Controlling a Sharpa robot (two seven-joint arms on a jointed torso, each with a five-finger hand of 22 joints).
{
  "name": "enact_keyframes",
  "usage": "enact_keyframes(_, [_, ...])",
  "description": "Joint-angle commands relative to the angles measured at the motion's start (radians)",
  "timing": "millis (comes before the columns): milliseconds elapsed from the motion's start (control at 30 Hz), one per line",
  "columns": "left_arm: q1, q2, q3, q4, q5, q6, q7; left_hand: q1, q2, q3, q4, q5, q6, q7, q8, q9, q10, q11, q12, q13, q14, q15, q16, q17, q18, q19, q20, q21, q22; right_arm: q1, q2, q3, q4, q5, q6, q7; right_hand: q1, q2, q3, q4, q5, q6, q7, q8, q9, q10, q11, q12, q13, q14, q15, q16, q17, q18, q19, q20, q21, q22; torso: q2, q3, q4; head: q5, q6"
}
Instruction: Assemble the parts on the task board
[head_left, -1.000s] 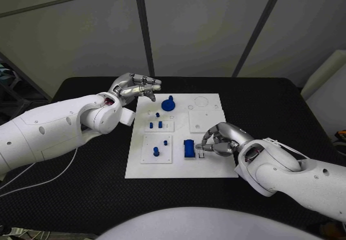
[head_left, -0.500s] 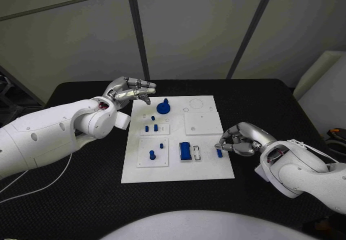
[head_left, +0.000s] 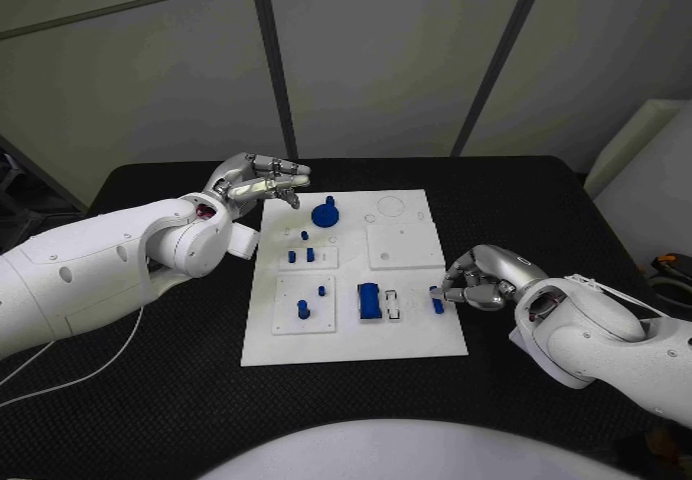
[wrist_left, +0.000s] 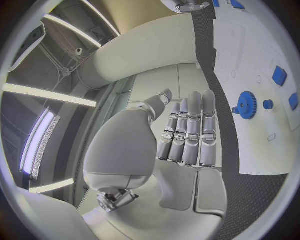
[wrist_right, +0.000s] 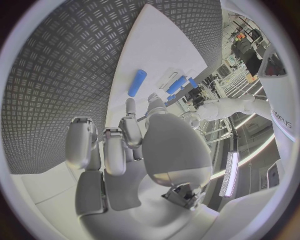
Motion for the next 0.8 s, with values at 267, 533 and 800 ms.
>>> enact_keyframes(267, [0.001, -0.002, 0.001, 0.003, 0.002, 0.01, 0.011, -0.001, 0.011, -0.006, -0.002, -0.001, -0.003, 0.005, -0.006, 0.0, -0.007, -0.002, 0.007, 0.002, -0.007, 0.003, -0.003, -0.001, -0.011, 0.003, 0.006, -0.006, -0.001, -0.002, 0.027, 0.0, -0.021, -0.043, 0.062, -0.063, -0.012, 0.001, -0.012, 0.004, 0.016, 0.01, 0.0, -0.005, -0.002, 0.003, -0.005, -0.004, -0.001, 0.084, -0.004, -0.007, 0.168, 0.001, -0.002, -0.002, -0.003, 0.0, 0.0, -0.0001, 0.0, 0.001, -0.008])
enact_keyframes(533, [0.001, -0.002, 0.001, 0.004, 0.002, 0.011, 0.011, -0.001, 0.011, -0.006, -0.002, -0.001, -0.003, 0.005, -0.006, 0.0, -0.007, -0.002, 0.007, 0.002, -0.007, 0.003, -0.003, -0.001, -0.011, 0.003, 0.006, -0.006, -0.001, -0.009, 0.05, 0.0, -0.032, -0.048, 0.082, -0.067, 0.02, 0.005, -0.011, -0.009, 0.026, 0.016, -0.003, -0.003, -0.002, 0.003, -0.009, -0.005, 0.0, 0.084, -0.007, -0.007, 0.169, 0.002, -0.002, -0.004, -0.004, 0.0, -0.001, 0.0006, 0.0004, 0.002, -0.012])
enact_keyframes(800, [0.001, -0.004, 0.001, 0.004, 0.002, 0.011, 0.011, -0.001, 0.011, -0.006, -0.002, -0.001, -0.003, 0.005, -0.006, 0.0, -0.007, -0.002, 0.007, 0.002, -0.007, 0.003, -0.003, -0.001, -0.011, 0.003, 0.006, -0.006, -0.001, -0.017, 0.065, -0.001, -0.041, -0.087, 0.119, -0.086, 0.076, 0.011, -0.002, -0.04, -0.006, 0.021, -0.006, -0.003, -0.003, 0.002, -0.012, -0.007, 0.001, 0.084, -0.01, -0.006, 0.171, 0.001, 0.0, -0.007, -0.003, 0.002, 0.0, -0.0002, 0.0, 0.003, -0.014])
